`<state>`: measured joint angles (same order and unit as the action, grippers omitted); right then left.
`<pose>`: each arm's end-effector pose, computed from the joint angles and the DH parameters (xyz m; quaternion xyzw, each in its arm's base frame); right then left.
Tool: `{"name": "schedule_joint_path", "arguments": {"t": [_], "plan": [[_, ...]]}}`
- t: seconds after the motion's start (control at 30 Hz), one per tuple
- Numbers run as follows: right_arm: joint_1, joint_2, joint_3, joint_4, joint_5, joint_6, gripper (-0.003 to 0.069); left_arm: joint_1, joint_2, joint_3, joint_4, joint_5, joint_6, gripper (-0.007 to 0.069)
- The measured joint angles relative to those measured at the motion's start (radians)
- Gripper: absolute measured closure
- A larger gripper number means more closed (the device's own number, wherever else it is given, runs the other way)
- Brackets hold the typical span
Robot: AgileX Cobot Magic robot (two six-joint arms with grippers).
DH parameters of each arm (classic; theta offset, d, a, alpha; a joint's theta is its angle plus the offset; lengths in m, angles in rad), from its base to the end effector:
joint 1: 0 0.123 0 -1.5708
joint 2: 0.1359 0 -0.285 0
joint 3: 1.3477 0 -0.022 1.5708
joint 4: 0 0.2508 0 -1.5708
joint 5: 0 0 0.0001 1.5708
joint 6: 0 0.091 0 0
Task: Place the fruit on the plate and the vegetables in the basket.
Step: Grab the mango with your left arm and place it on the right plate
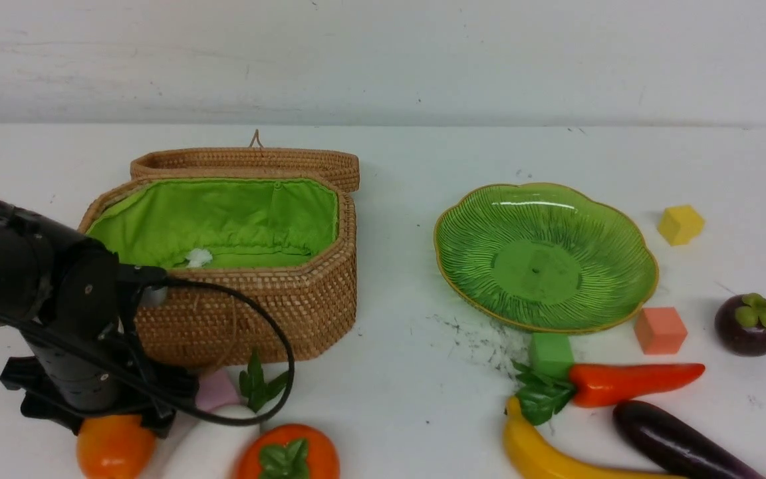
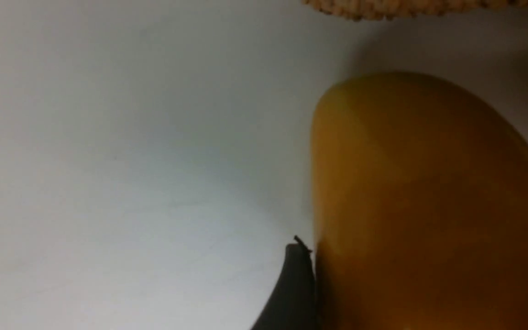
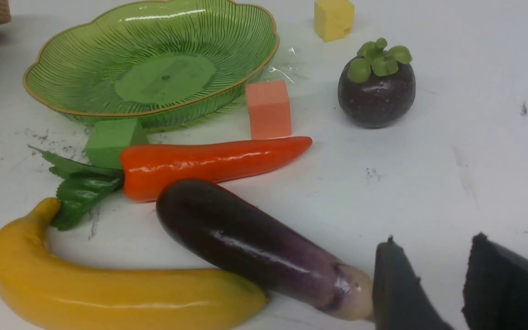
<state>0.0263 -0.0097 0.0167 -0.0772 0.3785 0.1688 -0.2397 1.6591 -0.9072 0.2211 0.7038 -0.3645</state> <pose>0.0525 -0.0012 0.1742 0.0369 0.8031 0.0252 0.5941 0.2881 -0.0571 0.1754 0.0147 0.9917 0.0461 0.1195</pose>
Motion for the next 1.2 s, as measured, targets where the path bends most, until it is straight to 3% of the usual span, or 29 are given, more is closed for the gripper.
{"name": "schedule_joint_path", "arguments": {"t": [0.13,0.7,1.2], "plan": [[0.0,0.0,0.0,0.0,0.0,0.0,0.0414,0.0,0.005,-0.001,-0.003,0.0,-0.001,0.005],[0.0,0.0,0.0,0.0,0.0,0.0,0.0414,0.0,0.004,-0.004,-0.037,0.036,-0.005,0.0051],[0.0,0.0,0.0,0.0,0.0,0.0,0.0414,0.0,-0.183,-0.004,-0.045,0.121,-0.03,0.0051]]}}
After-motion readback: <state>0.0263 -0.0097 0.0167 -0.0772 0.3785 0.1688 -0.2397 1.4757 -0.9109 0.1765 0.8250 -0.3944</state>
